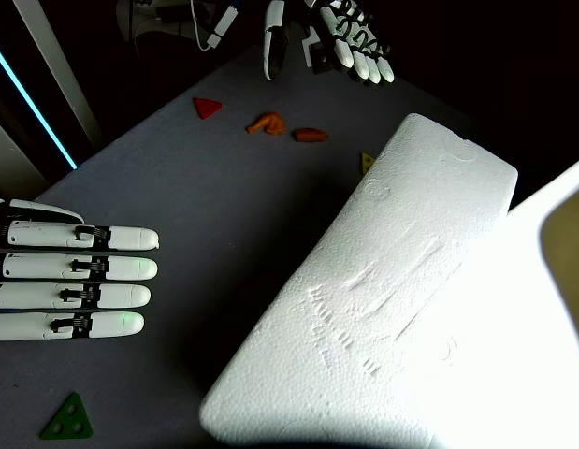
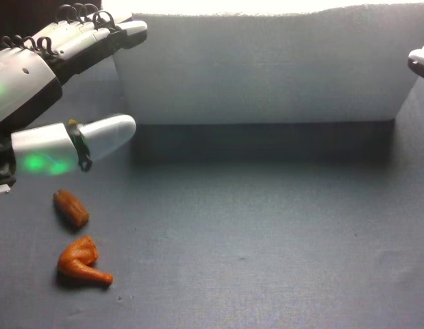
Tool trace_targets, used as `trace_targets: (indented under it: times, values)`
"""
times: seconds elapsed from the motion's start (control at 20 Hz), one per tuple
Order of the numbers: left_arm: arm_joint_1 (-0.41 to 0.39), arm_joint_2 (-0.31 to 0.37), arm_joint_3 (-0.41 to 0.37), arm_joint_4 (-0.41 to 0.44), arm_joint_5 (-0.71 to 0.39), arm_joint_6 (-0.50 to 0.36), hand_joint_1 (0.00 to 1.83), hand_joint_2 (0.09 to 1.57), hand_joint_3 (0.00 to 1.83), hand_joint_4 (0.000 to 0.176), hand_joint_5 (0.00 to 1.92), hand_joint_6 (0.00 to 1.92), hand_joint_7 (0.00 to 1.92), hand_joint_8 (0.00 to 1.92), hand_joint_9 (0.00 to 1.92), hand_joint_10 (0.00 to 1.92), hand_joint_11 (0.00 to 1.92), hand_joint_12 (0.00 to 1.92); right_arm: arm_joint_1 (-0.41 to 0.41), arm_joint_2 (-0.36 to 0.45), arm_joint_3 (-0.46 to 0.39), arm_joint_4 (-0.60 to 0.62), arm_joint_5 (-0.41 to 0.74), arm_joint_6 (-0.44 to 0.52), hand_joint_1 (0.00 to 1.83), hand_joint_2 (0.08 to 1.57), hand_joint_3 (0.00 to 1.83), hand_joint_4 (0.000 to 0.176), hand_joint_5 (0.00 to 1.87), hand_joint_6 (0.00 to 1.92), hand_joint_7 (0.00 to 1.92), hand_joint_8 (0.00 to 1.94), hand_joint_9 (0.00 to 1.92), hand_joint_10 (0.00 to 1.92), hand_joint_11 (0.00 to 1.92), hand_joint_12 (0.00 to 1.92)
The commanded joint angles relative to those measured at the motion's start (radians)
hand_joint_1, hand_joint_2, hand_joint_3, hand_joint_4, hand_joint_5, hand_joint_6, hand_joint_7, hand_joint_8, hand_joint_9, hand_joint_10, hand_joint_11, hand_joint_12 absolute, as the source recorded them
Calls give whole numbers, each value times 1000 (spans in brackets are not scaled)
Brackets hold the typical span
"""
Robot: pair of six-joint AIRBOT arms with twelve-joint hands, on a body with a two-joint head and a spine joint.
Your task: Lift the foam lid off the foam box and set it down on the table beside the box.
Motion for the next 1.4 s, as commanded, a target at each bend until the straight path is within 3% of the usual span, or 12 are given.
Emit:
trace_targets:
  times: [0.0, 0.1, 0.4, 0.5, 0.6, 0.65, 0.8, 0.9, 0.95, 1.1, 1.2, 1.35]
  values:
    - [-12, 3, 4, -22, -117, -4, 223, 1290, 6, 3, 164, 29, 76, 1, 21, 1, 0, 181, 14, 10, 6, 13, 118, -2, 557, 1366, 18, 0, 12, 12, 0, 0, 0, 0, 0, 1082]
    - [-12, 5, 3, -23, -120, -4, 184, 1311, 3, 18, 164, 7, 61, 1, 0, 0, 0, 84, 14, 10, 7, 20, 118, -5, 534, 1380, 6, 0, 0, 3, 0, 0, 0, 0, 0, 1063]
    - [-4, 9, 4, -73, -154, 22, 334, 1311, 0, 0, 89, 0, 9, 0, 1, 0, 0, 135, 21, 12, 18, 72, 156, -22, 593, 1385, 1, 0, 2, 0, 0, 0, 0, 0, 0, 451]
    - [-4, 7, 10, -103, -164, 39, 425, 1277, 0, 0, 87, 3, 0, 0, 0, 0, 0, 276, 32, 6, 31, 114, 174, -41, 706, 1378, 0, 0, 0, 0, 0, 0, 0, 0, 0, 427]
    - [-1, 3, 17, -145, -179, 46, 484, 1254, 0, 0, 78, 6, 0, 0, 0, 0, 0, 250, 46, -3, 47, 153, 184, -54, 607, 1321, 0, 0, 16, 5, 0, 0, 49, 27, 0, 1050]
    - [-2, -1, 23, -168, -185, 52, 509, 1244, 0, 19, 73, 5, 0, 0, 0, 0, 0, 237, 54, -5, 55, 171, 184, -60, 540, 1277, 0, 0, 22, 7, 0, 0, 78, 48, 0, 1217]
    - [-23, -19, 53, -230, -167, 68, 561, 1206, 0, 29, 41, 3, 16, 1, 0, 0, 0, 418, 65, -14, 77, 225, 182, -76, 478, 1267, 0, 0, 0, 0, 0, 0, 60, 66, 0, 1431]
    - [-41, -37, 78, -264, -132, 79, 508, 1157, 0, 59, 13, 3, 9, 1, 14, 6, 0, 856, 79, -25, 98, 252, 154, -84, 443, 1249, 0, 0, 0, 0, 0, 0, 25, 121, 0, 1581]
    - [-51, -50, 97, -284, -111, 79, 549, 1145, 0, 60, 2, 0, 1, 0, 2, 0, 0, 974, 96, -36, 113, 262, 130, -90, 437, 1251, 0, 0, 0, 0, 21, 5, 4, 382, 0, 1707]
    - [-61, -78, 136, -333, -47, 80, 568, 1101, 0, 33, 8, 2, 0, 0, 0, 0, 0, 1417, 172, -71, 153, 287, 38, -156, 537, 1206, 0, 0, 0, 0, 15, 7, 0, 389, 0, 1674]
    - [-64, -89, 158, -363, -21, 75, 539, 1087, 0, 3, 23, 5, 0, 0, 4, 2, 0, 1436, 217, -89, 174, 297, -11, -189, 615, 1191, 0, 0, 0, 0, 13, 5, 0, 355, 0, 1631]
    - [-91, -117, 202, -397, 33, 70, 545, 1075, 0, 0, 49, 10, 20, 3, 24, 22, 0, 1655, 290, -115, 217, 322, -81, -219, 611, 1185, 0, 0, 0, 0, 0, 0, 0, 103, 0, 1652]
